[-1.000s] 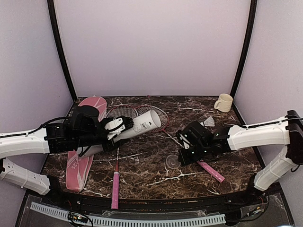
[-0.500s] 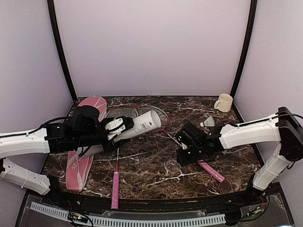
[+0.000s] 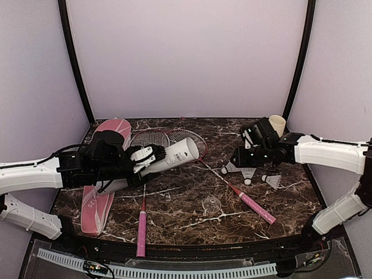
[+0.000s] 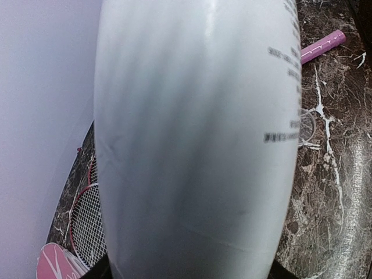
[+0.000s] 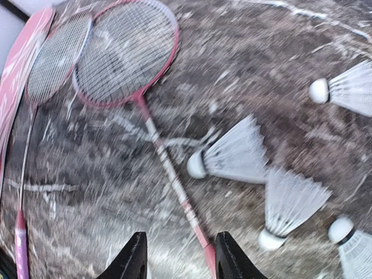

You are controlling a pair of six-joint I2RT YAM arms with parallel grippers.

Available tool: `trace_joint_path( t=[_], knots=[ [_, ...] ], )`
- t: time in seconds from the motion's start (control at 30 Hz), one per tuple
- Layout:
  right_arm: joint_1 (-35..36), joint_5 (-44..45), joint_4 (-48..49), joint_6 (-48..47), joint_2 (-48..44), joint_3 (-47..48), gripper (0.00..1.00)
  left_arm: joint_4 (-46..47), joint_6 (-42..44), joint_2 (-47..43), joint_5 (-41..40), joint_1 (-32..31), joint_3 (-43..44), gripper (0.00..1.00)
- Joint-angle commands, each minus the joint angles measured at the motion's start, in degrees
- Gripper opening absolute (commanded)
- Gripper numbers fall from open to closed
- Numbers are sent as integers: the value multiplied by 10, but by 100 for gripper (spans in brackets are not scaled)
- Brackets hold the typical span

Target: Pack up the badminton gear

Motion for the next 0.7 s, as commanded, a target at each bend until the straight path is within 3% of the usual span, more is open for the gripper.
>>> trace_joint_path(
  t=[0.0, 0.33, 0.67],
  knots=[
    [-59, -28, 51, -40, 30, 22, 40, 11, -8, 2, 13, -1, 1, 61],
    [-131, -124, 83, -93, 139, 68, 44, 12, -6, 11, 14, -1, -1, 61],
    [-160, -162, 86, -109, 186, 73, 45, 11, -9, 10, 23, -1, 0, 61]
  ],
)
